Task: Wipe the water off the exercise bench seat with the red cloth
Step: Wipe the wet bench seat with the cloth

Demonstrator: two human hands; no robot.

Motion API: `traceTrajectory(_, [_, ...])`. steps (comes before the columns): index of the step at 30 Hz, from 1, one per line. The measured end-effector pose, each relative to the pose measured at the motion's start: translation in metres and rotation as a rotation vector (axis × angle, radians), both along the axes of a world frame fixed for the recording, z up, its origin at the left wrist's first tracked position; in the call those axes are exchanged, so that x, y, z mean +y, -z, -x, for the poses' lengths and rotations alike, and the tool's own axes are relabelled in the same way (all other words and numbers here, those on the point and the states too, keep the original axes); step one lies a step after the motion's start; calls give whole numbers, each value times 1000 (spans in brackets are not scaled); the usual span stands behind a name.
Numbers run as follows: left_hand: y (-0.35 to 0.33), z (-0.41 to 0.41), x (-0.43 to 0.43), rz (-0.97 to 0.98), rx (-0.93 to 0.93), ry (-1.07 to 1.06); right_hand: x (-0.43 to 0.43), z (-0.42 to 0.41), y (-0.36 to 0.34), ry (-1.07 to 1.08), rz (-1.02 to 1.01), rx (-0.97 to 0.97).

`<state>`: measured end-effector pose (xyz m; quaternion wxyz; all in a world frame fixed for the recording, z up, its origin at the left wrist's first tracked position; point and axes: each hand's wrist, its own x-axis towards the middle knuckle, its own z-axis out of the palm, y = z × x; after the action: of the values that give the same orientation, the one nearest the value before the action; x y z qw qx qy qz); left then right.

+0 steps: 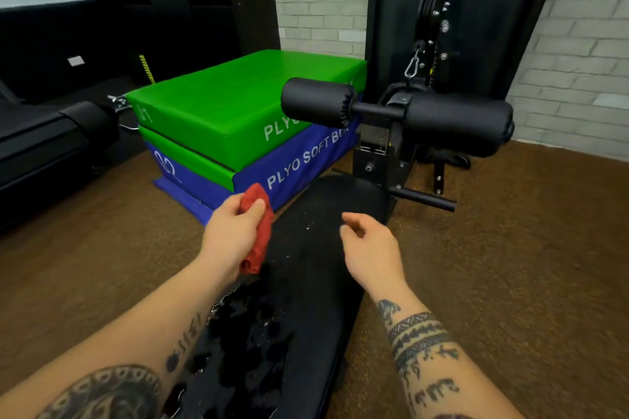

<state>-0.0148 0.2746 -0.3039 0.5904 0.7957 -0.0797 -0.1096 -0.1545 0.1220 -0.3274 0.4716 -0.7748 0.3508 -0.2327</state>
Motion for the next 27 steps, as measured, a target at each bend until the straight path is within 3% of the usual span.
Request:
traceTrajectory(3, [8, -17, 1, -340, -233, 129, -25, -1, 31, 13, 86, 313])
traceTrajectory(9, [28, -7, -49, -566, -580, 526, -35, -21, 40, 13, 42, 322])
traceTrajectory(13, [43, -7, -83, -869, -661, 597, -38, -31, 41, 67, 103, 390])
traceTrajectory(16, [45, -16, -95, -961, -643, 593, -38, -37, 42, 96, 121, 433])
traceTrajectory(27, [48, -83, -101, -1000, -518, 349, -40, -42, 39, 68, 234, 502])
